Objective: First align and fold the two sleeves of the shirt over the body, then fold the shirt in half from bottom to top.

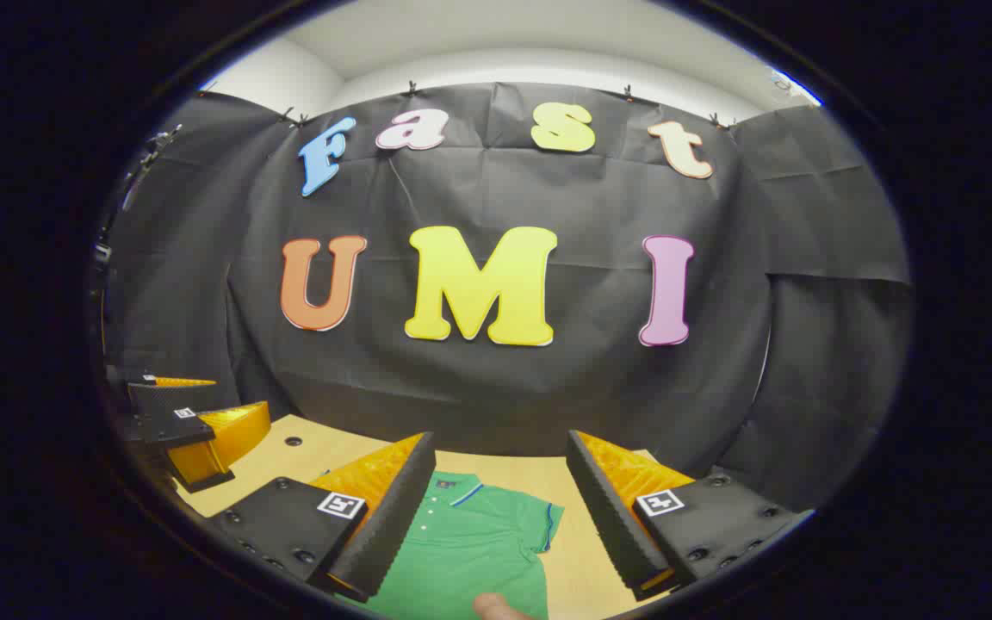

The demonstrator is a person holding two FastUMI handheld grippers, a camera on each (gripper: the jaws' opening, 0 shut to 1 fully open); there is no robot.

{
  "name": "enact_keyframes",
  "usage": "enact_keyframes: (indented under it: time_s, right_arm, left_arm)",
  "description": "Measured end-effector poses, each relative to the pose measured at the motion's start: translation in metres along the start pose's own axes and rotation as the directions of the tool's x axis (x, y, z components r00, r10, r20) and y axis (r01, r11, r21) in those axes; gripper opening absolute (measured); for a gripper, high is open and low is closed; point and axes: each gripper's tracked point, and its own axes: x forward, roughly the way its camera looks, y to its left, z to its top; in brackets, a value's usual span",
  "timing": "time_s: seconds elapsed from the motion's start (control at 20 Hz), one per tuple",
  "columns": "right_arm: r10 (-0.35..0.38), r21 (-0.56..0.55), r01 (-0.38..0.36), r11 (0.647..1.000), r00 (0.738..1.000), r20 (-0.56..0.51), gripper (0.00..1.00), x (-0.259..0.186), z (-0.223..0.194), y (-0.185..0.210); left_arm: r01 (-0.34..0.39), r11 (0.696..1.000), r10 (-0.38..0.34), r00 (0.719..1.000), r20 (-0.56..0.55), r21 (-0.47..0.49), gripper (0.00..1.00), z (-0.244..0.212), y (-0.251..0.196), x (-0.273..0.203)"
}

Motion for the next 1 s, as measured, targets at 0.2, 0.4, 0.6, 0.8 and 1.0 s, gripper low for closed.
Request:
enact_keyframes:
  time_s: [0.2, 0.4, 0.6, 0.8, 1.0]
  right_arm:
    - [0.001, 0.002, -0.001, 1.0, 1.0, -0.004, 0.94, 0.001, -0.001, -0.004]
    - [-0.002, -0.001, 0.002, 1.0, 1.0, -0.004, 0.98, 0.003, -0.002, -0.009]
    - [-0.008, 0.002, 0.008, 1.0, 0.999, -0.041, 0.97, 0.007, -0.018, -0.012]
    - [-0.01, 0.012, 0.011, 1.0, 0.995, -0.099, 0.94, 0.01, -0.043, -0.013]
    - [-0.016, 0.014, 0.018, 1.0, 0.986, -0.167, 0.94, 0.016, -0.074, -0.016]
  left_arm:
    - [0.011, 1.0, -0.011, 1.0, 0.011, 0.009, 1.0, 0.004, -0.007, 0.002]
    - [0.016, 1.0, -0.016, 1.0, 0.008, 0.004, 1.0, 0.003, -0.012, 0.004]
    - [0.01, 1.0, -0.01, 1.0, 0.011, 0.001, 1.0, 0.003, -0.011, 0.004]
    - [0.003, 1.0, -0.002, 1.0, -0.007, 0.004, 1.0, -0.004, -0.008, 0.002]
    - [-0.004, 1.0, 0.004, 1.0, -0.011, 0.01, 1.0, -0.009, -0.007, 0.0]
